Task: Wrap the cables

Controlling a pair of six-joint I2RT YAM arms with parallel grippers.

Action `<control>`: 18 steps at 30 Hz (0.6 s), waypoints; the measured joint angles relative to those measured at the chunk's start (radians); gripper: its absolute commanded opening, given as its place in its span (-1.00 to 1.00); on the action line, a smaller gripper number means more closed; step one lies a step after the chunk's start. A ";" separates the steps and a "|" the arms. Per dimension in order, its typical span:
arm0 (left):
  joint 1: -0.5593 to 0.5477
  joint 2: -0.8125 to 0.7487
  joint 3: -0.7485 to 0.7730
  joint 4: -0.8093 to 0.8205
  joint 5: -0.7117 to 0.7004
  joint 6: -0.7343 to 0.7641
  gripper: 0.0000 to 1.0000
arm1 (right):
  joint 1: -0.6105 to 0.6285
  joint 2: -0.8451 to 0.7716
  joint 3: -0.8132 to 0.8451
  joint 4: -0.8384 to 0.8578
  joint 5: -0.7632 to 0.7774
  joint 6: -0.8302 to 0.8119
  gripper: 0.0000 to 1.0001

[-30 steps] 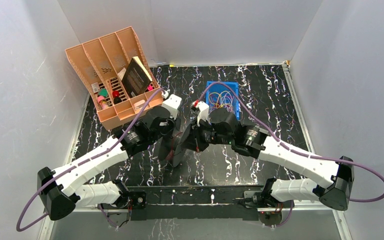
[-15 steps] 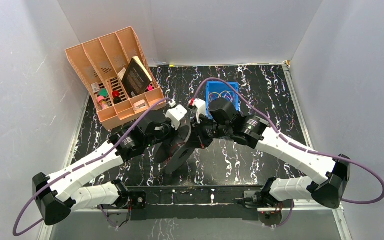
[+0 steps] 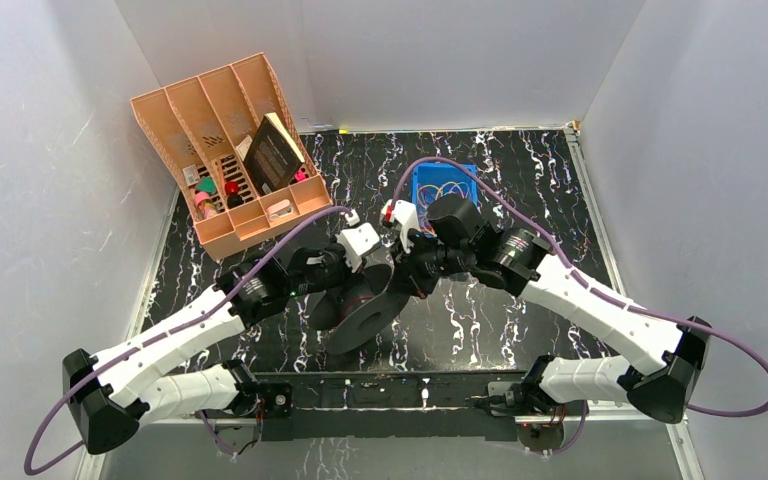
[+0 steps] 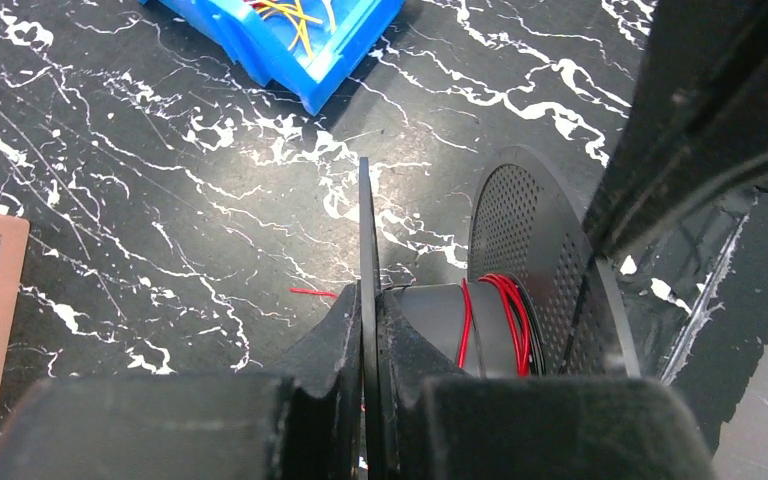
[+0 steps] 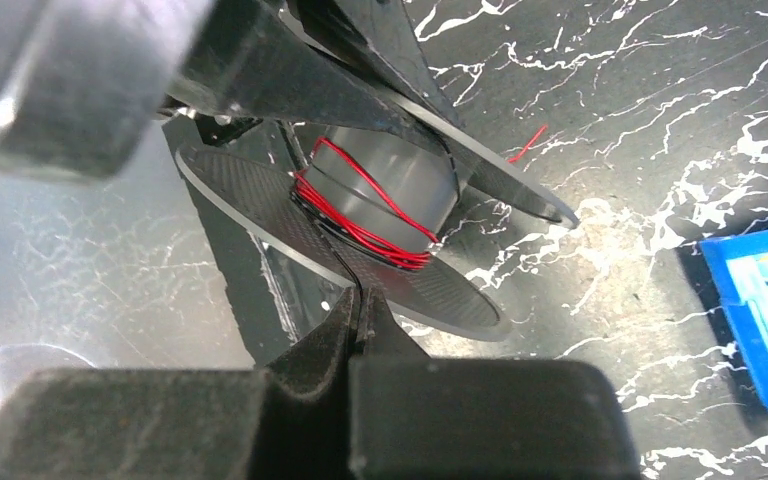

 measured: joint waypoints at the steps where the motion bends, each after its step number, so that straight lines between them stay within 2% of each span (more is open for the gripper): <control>1: 0.000 -0.004 -0.002 0.000 0.008 0.005 -1.00 | -0.002 0.000 0.003 -0.013 0.000 -0.019 -1.00; 11: -0.004 -0.014 -0.008 0.023 0.061 0.028 -1.00 | -0.003 -0.072 -0.017 -0.030 0.035 -0.172 -1.00; 18: -0.002 -0.026 -0.046 -0.125 0.060 0.075 -1.00 | -0.032 -0.159 -0.110 -0.002 0.140 -0.249 -1.00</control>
